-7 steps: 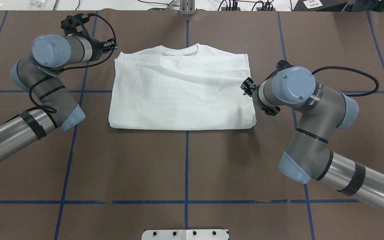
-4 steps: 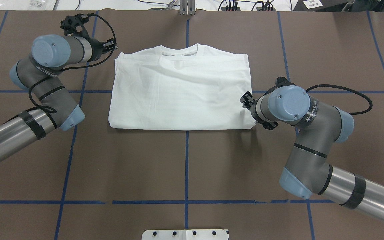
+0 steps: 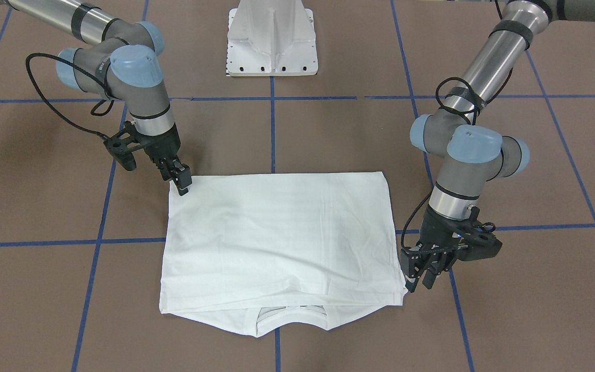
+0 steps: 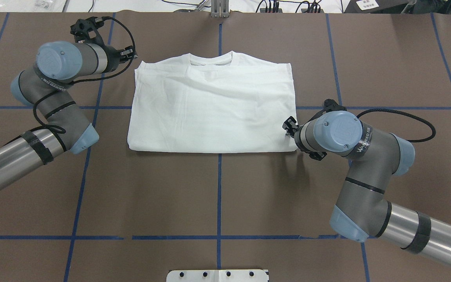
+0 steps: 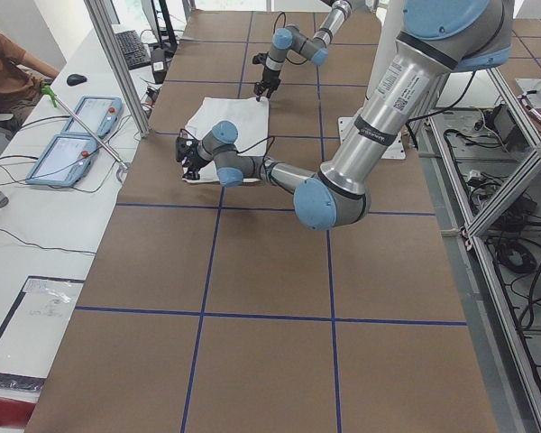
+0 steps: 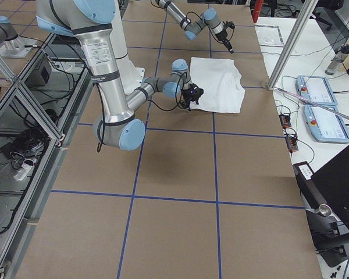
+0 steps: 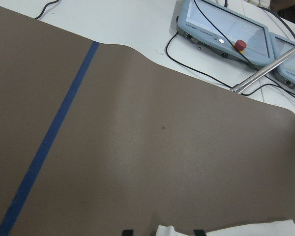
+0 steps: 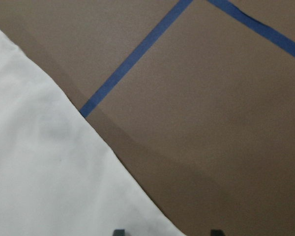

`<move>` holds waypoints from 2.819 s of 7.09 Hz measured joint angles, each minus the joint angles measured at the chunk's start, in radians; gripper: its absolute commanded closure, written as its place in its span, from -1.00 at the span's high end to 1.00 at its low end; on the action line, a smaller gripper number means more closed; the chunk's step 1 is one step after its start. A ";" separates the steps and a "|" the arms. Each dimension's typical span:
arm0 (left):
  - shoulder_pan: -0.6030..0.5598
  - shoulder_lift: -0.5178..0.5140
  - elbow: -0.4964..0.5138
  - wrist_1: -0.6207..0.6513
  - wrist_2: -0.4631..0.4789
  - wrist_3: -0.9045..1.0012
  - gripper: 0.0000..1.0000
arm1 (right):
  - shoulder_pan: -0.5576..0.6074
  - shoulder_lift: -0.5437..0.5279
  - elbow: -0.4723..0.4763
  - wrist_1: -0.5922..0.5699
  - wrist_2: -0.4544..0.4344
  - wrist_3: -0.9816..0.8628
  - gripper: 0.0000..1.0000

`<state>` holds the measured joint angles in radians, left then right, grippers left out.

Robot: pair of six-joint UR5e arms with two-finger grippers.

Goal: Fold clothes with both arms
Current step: 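Lower the right gripper and grasp the folded shirt corner nearest it, then drag the folded shirt with the right gripper while the left arm approaches, then lower both grippers onto the edges of the folded shirt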

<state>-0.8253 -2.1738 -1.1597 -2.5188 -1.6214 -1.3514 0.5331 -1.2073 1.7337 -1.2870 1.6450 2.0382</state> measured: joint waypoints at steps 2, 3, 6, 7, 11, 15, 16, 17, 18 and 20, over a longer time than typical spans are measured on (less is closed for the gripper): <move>0.001 0.000 0.000 0.000 0.000 0.000 0.02 | -0.006 -0.015 0.021 -0.001 -0.006 0.016 -1.00; 0.001 0.000 0.000 0.001 0.000 0.000 0.02 | -0.011 -0.032 0.040 -0.001 -0.008 0.018 -1.00; 0.002 -0.006 -0.002 0.001 0.000 -0.003 0.02 | -0.082 -0.135 0.168 -0.004 -0.015 0.020 -1.00; 0.004 -0.008 -0.015 0.002 -0.002 -0.009 0.02 | -0.124 -0.200 0.262 -0.010 -0.009 0.022 -1.00; 0.064 0.039 -0.208 0.017 -0.187 -0.212 0.11 | -0.375 -0.295 0.530 -0.260 0.090 0.038 -1.00; 0.200 0.166 -0.494 0.167 -0.234 -0.449 0.26 | -0.494 -0.299 0.567 -0.293 0.260 0.066 1.00; 0.241 0.170 -0.548 0.289 -0.232 -0.469 0.30 | -0.469 -0.297 0.570 -0.294 0.262 0.067 1.00; 0.273 0.172 -0.592 0.418 -0.231 -0.476 0.30 | -0.403 -0.284 0.567 -0.293 0.262 0.063 1.00; 0.300 0.172 -0.616 0.526 -0.231 -0.481 0.30 | -0.303 -0.232 0.525 -0.291 0.259 0.047 1.00; 0.346 0.177 -0.618 0.599 -0.229 -0.502 0.29 | -0.094 -0.079 0.370 -0.285 0.257 -0.056 1.00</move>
<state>-0.4792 -1.9968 -1.7774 -1.9202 -1.8506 -1.8529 0.4390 -1.2865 2.1033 -1.5720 1.9016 1.9821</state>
